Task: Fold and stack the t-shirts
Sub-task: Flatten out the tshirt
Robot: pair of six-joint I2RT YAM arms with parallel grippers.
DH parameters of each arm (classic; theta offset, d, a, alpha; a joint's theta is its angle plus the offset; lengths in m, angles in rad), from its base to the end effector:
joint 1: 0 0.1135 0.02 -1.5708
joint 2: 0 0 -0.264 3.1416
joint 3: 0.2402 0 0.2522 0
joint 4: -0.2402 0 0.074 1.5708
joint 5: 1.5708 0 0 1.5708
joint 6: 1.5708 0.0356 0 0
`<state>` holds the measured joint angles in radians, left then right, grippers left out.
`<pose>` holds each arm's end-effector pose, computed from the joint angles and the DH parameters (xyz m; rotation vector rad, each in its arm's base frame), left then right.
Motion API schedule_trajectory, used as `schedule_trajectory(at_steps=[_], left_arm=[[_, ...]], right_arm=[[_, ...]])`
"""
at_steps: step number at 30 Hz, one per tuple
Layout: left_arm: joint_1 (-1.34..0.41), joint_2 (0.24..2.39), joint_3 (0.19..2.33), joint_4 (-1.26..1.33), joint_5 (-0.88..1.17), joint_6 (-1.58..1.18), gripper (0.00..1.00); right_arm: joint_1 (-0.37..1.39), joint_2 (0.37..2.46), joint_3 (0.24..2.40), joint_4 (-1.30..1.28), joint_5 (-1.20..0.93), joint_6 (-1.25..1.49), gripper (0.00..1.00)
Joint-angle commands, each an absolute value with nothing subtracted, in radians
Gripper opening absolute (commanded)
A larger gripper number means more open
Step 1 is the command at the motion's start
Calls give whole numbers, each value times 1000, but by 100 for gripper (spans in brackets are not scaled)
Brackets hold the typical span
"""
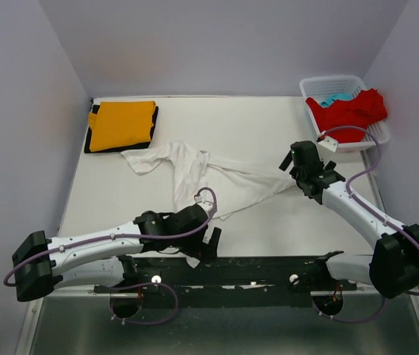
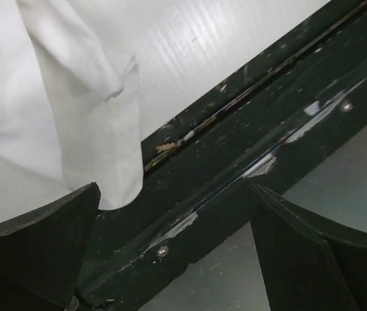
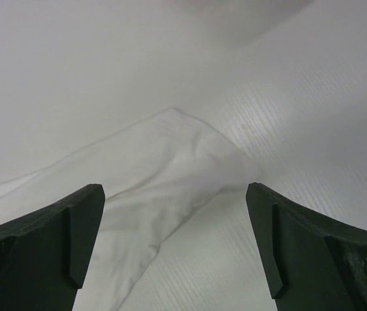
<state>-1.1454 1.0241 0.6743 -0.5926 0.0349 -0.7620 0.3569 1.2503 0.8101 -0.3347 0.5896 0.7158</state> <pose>0.0805 -0.1807 0.2228 0.5312 2.6563 -0.7453 0.2487 0.0716 0.2415 0.6616 2.0910 -0.1005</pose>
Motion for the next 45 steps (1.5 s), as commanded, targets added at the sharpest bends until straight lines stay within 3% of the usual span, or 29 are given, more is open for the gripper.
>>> schedule_trajectory(at_steps=[1, 5, 9, 13, 22, 28, 45], left_arm=[[-1159, 1110, 619, -567, 118, -811, 99], [-1131, 1240, 631, -525, 108, -812, 99], [-992, 1385, 601, -421, 165, -817, 98], [-839, 1503, 620, -392, 80, -827, 99], [-618, 1656, 827, -396, -30, -782, 98], [-678, 1566, 776, -376, -7, -704, 97], [-988, 1579, 682, -453, -51, -809, 92]], right_arm=[[359, 1266, 795, -310, 561, 708, 100], [358, 1263, 791, -313, 573, 707, 100], [359, 1257, 788, -314, 595, 705, 100], [359, 1257, 785, -312, 605, 707, 100], [359, 1309, 813, -311, 626, 687, 100], [359, 1337, 811, -312, 648, 694, 100], [359, 1355, 812, -310, 625, 697, 100]])
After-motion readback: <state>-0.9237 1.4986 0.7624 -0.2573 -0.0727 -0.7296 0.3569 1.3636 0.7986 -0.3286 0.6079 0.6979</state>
